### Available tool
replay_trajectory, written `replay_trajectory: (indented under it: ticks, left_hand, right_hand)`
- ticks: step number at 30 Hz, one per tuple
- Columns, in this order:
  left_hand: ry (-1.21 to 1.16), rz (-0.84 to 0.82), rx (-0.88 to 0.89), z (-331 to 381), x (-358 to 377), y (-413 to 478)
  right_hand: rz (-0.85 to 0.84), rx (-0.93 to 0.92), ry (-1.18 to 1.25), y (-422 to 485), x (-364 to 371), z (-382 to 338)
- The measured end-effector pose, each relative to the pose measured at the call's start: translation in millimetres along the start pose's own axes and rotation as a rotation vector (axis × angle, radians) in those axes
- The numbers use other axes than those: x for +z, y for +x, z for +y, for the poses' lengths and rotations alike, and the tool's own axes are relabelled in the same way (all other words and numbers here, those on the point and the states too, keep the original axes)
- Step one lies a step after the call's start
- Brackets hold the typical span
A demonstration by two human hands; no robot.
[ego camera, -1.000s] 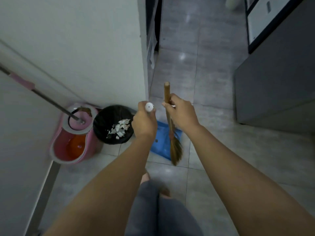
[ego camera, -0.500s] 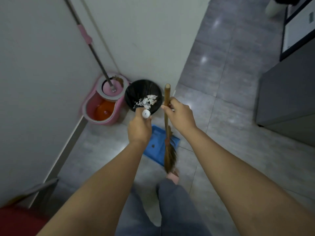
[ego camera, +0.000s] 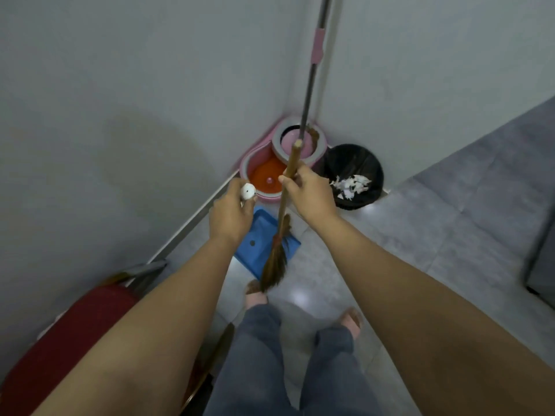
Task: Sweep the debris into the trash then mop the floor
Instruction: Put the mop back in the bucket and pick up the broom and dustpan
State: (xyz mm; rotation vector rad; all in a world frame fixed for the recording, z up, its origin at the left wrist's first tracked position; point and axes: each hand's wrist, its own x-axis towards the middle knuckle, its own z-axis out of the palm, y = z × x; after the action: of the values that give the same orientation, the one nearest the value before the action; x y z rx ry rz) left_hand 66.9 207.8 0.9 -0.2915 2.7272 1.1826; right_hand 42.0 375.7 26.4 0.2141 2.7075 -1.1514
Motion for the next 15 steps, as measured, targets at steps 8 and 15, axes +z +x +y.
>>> replay_trajectory:
  ticks: [8, 15]
  left_hand:
    - [0.094, 0.097, -0.047, -71.4, -70.7, 51.5]
    - [0.129, 0.122, -0.100, -109.3, -102.7, 87.1]
  right_hand:
    - [-0.057, -0.064, 0.052, 43.6, 74.6, -74.4]
    - [-0.199, -0.070, 0.084, 71.2, 110.8, -110.4]
